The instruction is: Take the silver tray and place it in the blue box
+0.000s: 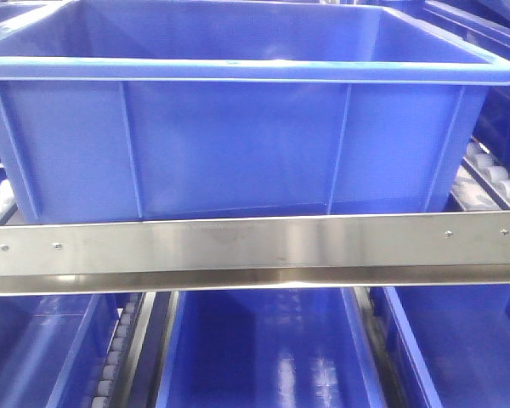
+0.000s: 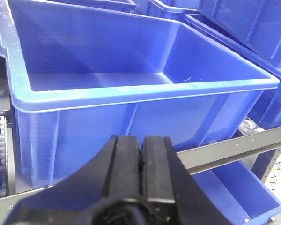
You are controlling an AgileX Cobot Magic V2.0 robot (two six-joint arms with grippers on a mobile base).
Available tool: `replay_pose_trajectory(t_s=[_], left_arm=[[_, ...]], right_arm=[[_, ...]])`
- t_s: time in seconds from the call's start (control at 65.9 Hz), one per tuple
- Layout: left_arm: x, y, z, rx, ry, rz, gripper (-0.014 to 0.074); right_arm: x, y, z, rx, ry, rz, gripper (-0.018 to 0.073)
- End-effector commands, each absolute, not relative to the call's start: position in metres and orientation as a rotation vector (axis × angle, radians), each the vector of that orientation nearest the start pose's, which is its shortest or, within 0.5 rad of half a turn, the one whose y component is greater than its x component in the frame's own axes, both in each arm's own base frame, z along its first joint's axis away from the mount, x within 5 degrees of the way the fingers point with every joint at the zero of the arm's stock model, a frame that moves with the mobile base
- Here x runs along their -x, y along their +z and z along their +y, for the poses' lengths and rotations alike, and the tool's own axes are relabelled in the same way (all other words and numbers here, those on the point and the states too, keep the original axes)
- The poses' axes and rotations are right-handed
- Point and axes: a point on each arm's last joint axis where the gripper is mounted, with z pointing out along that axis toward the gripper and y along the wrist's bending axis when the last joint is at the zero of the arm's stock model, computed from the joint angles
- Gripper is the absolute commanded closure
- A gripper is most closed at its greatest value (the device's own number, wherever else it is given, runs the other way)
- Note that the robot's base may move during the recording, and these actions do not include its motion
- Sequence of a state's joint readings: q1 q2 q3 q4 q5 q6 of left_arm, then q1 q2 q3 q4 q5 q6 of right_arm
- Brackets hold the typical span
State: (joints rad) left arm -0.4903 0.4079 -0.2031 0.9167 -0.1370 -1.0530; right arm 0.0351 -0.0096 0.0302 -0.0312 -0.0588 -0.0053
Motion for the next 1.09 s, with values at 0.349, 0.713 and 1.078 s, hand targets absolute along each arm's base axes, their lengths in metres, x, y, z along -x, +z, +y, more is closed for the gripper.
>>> replay_pose_trajectory(t_s=[0.349, 0.713, 1.078], left_arm=[[-0.065, 0.280, -0.031, -0.306, -0.372, 1.445, 0.0692], [-0.050, 0.231, -0.008, -0.025, -0.218, 1.397, 0.0692], [-0.053, 0.216, -0.005, 0.044, -0.216, 1.374, 0.0692]], right_arm=[[-0.053, 0.216, 0.002, 0.052, -0.012, 1.344, 0.0510], [-0.053, 0.216, 0.002, 0.052, -0.012, 1.344, 0.0510], [-0.053, 0.216, 0.002, 0.052, -0.012, 1.344, 0.0510]])
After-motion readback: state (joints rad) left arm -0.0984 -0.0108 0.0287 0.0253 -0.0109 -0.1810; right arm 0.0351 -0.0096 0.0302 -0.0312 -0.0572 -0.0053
